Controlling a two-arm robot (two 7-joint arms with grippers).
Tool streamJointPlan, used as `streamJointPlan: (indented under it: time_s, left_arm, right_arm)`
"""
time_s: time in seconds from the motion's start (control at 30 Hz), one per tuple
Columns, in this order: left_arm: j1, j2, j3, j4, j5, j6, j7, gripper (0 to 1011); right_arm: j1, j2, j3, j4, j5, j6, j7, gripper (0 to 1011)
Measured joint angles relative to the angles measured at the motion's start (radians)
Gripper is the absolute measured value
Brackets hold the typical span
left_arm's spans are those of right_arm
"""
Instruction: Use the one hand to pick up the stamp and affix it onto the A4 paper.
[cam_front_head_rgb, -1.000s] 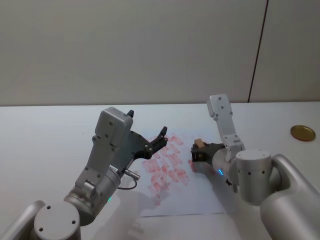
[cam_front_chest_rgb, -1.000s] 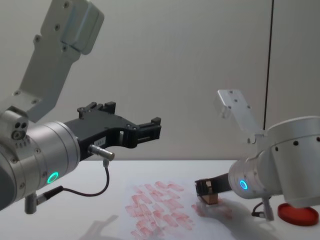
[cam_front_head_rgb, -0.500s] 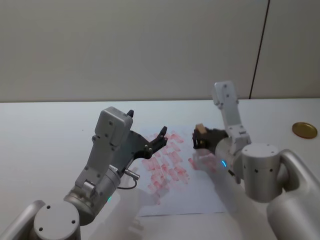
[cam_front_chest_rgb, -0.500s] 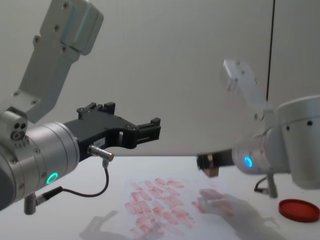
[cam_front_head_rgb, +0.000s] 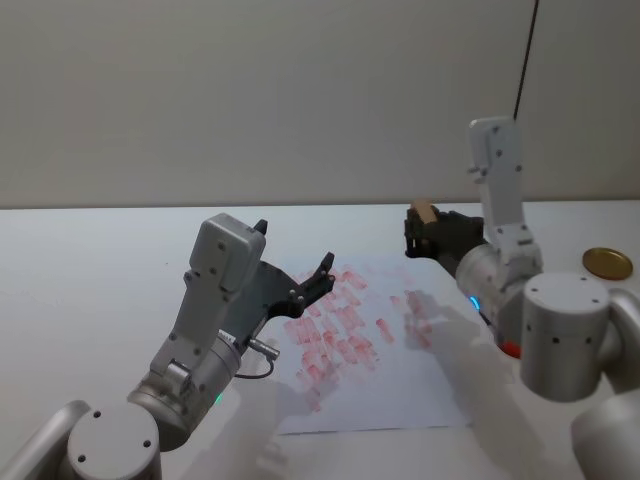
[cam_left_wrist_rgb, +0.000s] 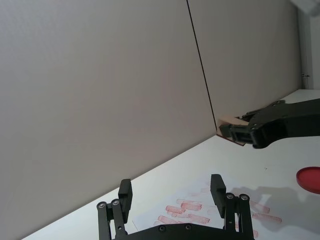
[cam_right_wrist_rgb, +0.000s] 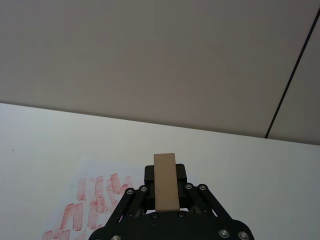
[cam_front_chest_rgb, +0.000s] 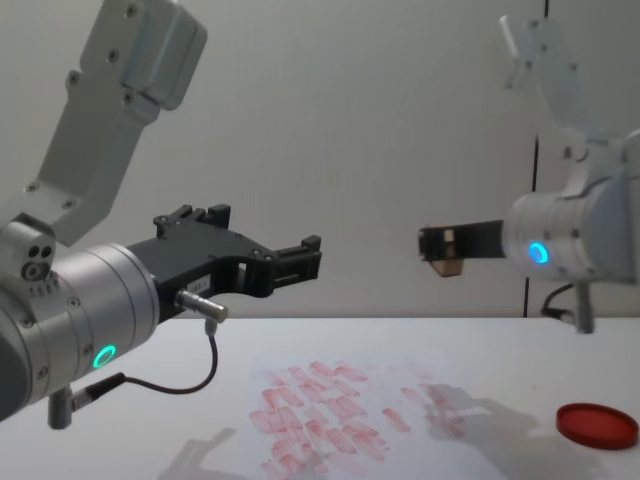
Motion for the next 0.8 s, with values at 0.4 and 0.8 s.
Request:
streamJointPlan:
  time_s: [0.4,0.8]
  left_arm:
    - [0.0,0.0,0.0,0.0,0.0,0.0,0.0,993]
    - [0.0,0.0,0.0,0.0,0.0,0.0,0.0,993]
  right_arm:
    - [-0.095,0.046,0.027,-0.128,0.039,0.041,-0.048,225]
    - [-0.191,0.095,0.065,-0.192,0.081,0.08,-0.11,225]
